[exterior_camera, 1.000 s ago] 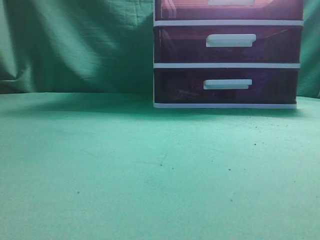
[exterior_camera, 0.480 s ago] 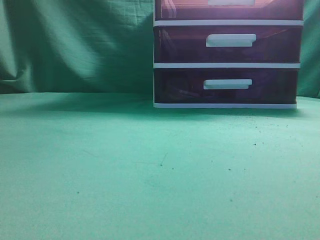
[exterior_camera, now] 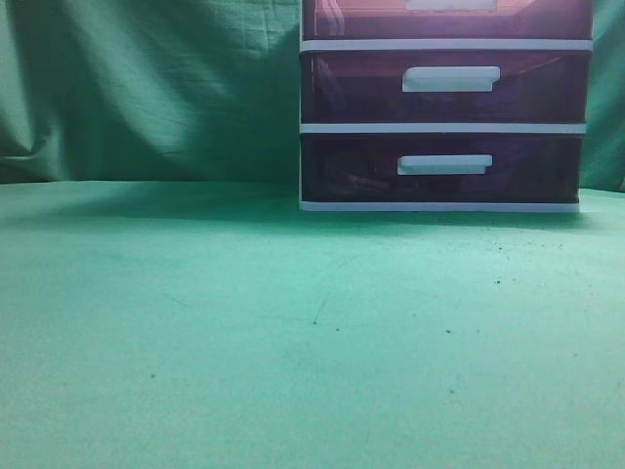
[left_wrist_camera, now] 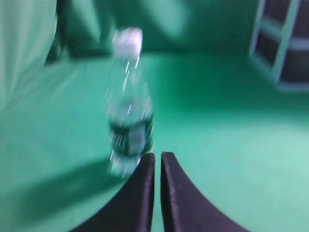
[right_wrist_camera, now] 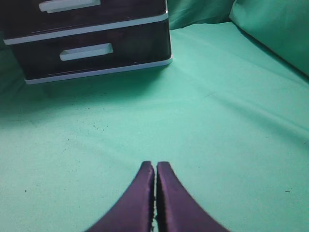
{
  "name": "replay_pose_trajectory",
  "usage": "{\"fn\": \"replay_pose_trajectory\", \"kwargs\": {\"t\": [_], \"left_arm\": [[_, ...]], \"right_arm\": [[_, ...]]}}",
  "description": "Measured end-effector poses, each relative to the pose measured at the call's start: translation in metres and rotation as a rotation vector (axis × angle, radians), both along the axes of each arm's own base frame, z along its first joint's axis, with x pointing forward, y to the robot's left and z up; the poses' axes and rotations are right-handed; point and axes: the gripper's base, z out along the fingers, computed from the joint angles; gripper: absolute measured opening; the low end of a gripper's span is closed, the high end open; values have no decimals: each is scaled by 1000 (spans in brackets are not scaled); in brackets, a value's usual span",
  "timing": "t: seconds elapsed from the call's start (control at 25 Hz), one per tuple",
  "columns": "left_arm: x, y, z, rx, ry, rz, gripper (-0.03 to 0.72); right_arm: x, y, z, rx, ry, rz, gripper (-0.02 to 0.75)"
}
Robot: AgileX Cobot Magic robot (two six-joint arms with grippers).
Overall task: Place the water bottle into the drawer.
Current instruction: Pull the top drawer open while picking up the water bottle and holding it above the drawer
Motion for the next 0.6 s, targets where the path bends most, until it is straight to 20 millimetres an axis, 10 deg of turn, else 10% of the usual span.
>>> {"fn": "replay_pose_trajectory", "kwargs": {"t": [0.6], "left_arm": [[-9,-18,48,-218,-484,-233,0]], "right_arm": [[0,0,0,0,0,0,0]]}}
